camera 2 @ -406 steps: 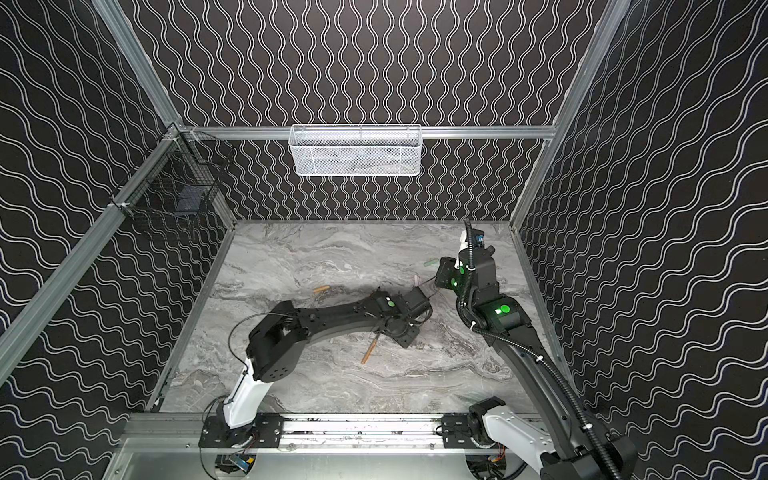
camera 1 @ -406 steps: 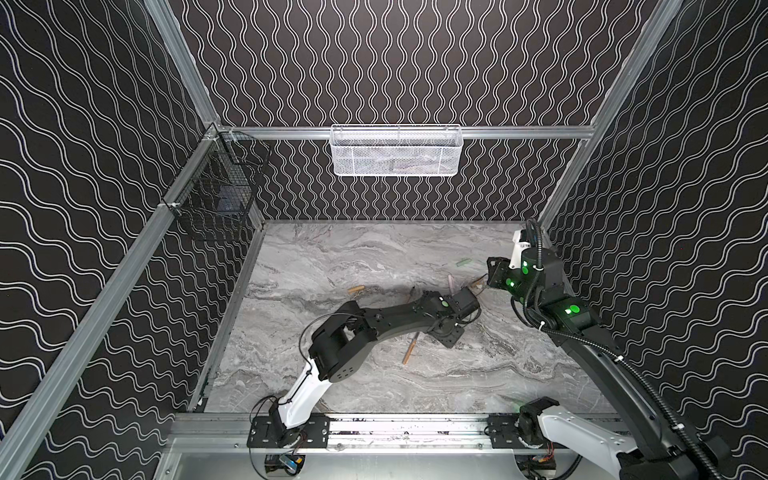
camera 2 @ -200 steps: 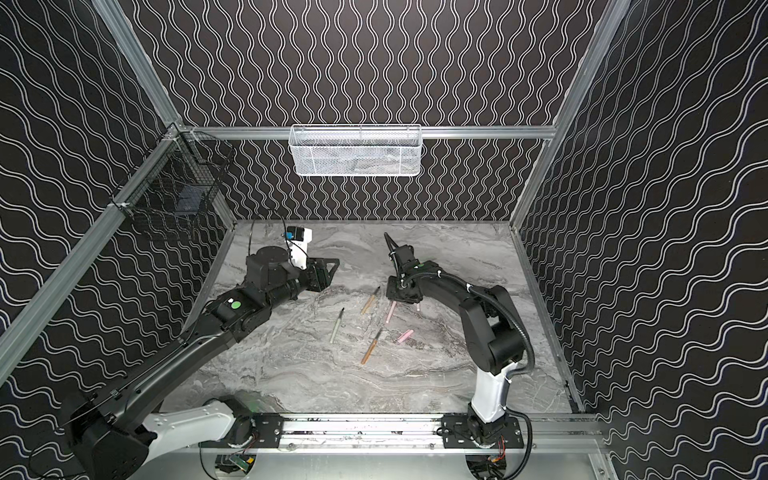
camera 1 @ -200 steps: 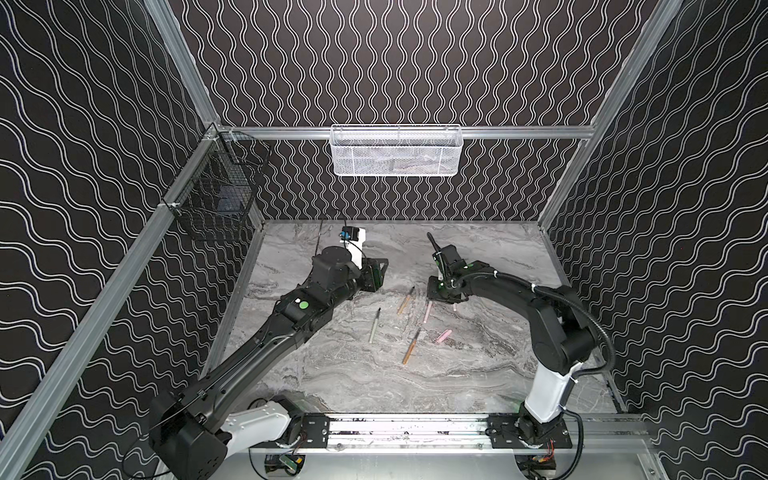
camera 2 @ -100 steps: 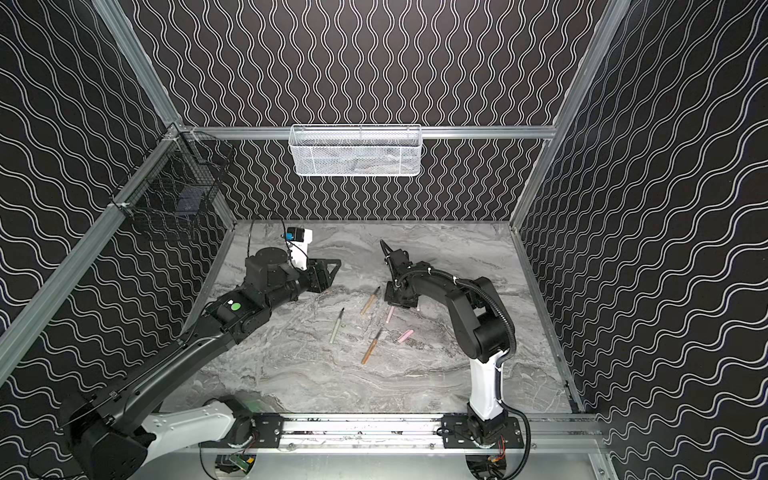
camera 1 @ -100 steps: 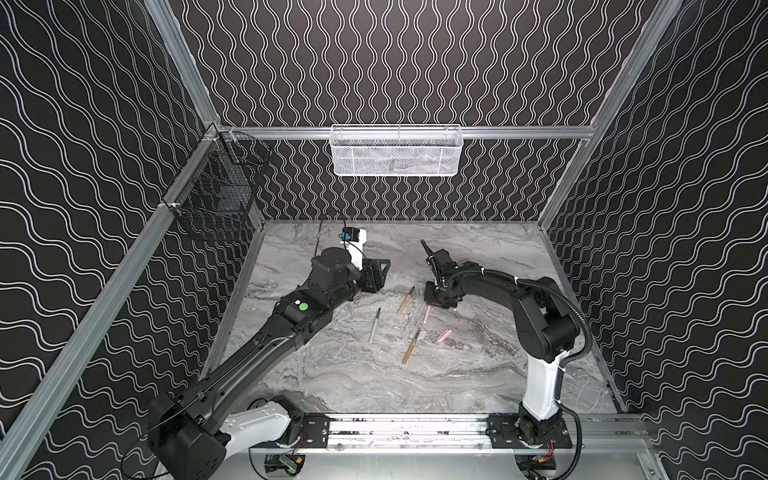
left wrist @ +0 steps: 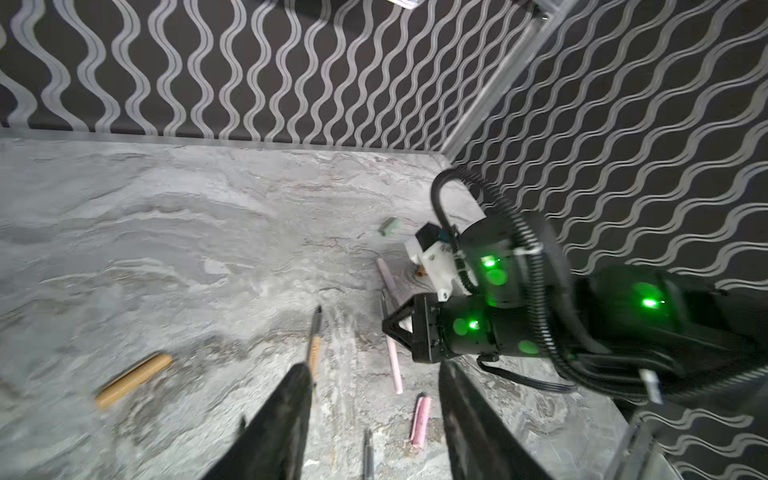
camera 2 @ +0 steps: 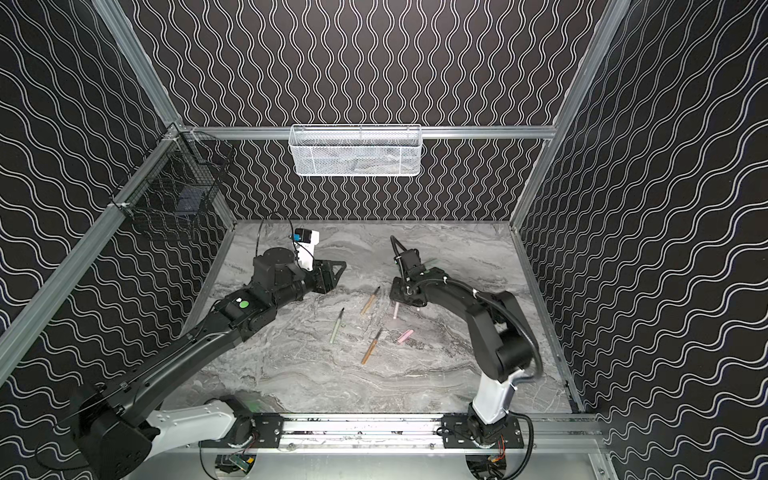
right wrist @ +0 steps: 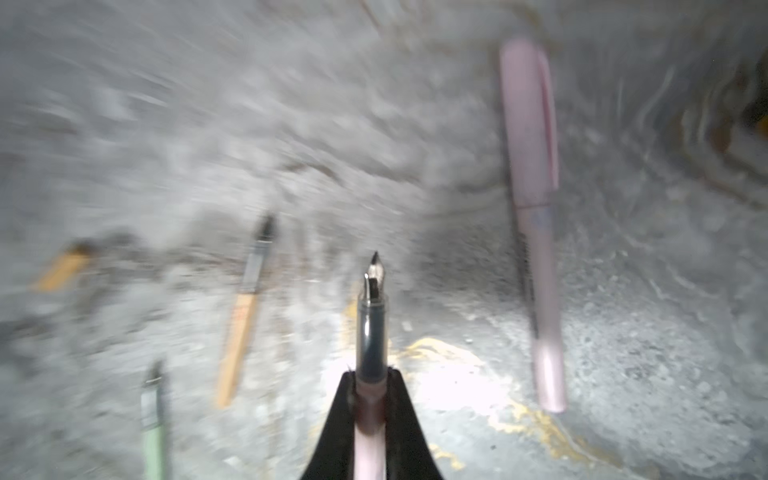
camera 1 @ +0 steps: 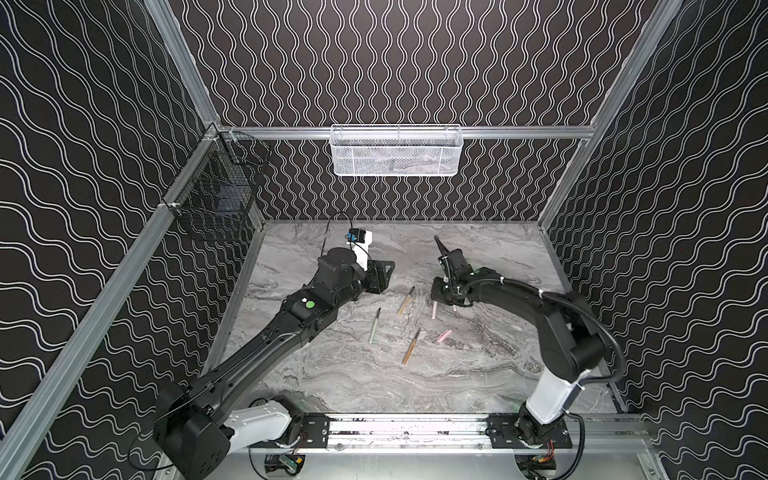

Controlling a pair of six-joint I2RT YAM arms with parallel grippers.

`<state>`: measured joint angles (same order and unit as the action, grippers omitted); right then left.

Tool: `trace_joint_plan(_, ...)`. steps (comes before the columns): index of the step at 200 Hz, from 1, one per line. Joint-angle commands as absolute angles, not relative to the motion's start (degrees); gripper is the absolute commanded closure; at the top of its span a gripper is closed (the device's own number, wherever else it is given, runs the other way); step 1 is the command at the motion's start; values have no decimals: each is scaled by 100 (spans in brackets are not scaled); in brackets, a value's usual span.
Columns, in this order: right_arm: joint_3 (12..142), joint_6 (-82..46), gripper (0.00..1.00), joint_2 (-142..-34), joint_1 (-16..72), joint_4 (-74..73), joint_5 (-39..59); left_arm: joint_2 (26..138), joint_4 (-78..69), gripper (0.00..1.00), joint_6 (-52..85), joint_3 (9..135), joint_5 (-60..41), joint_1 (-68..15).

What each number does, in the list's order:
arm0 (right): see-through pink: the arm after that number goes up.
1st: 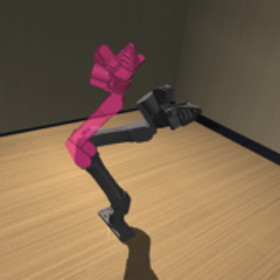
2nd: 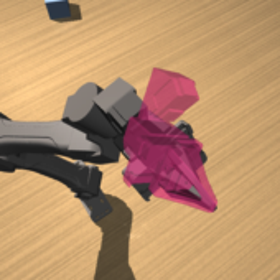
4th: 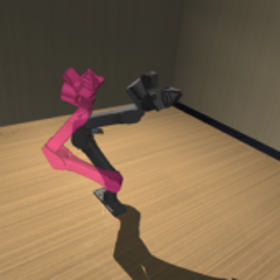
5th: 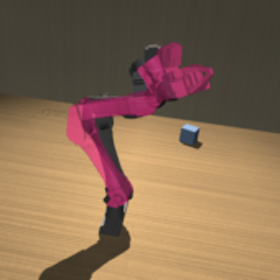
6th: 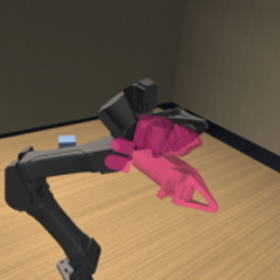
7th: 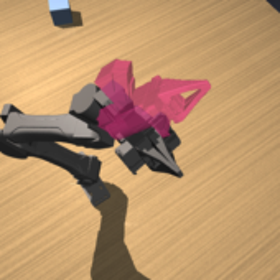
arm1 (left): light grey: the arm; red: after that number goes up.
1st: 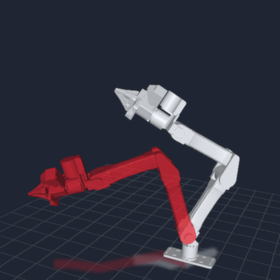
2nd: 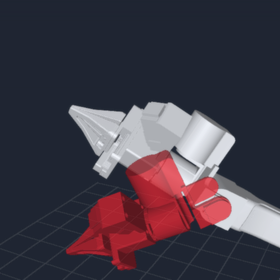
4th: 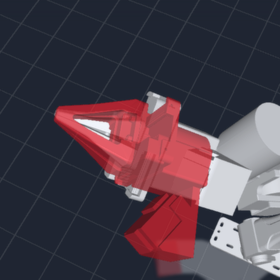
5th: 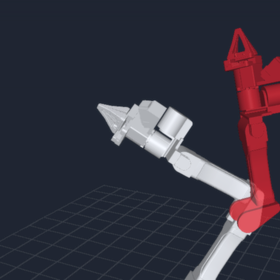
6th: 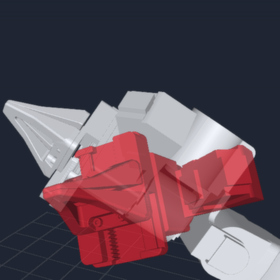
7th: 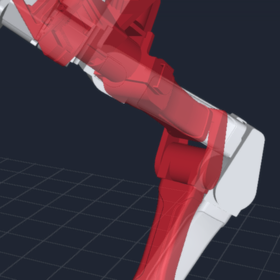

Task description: Insert the pens into the pen caps

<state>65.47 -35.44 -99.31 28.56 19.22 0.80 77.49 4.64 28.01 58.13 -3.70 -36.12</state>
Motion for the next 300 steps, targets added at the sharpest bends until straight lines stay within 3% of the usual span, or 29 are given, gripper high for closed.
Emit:
trace_joint_plan(1,6220,-3457,92,-9313,2867,1034,68,7913,-351,47,2530,5706,-1262,-3616)
trace_joint_plan(57,5149,-2830,92,-7105,2889,-553,144,8662,-2026,50,2650,5484,-3682,-3604)
trace_joint_plan(103,4953,-2529,92,-6184,3179,-878,401,9128,-3372,57,3059,5239,-4506,-3600)
trace_joint_plan(200,4904,-2547,92,-5971,3659,-1141,519,9215,-4216,58,3403,5008,-4596,-3611)
trace_joint_plan(300,4934,-2591,92,-6047,3876,-1281,657,9316,-3770,73,3384,5212,-4652,-3617)
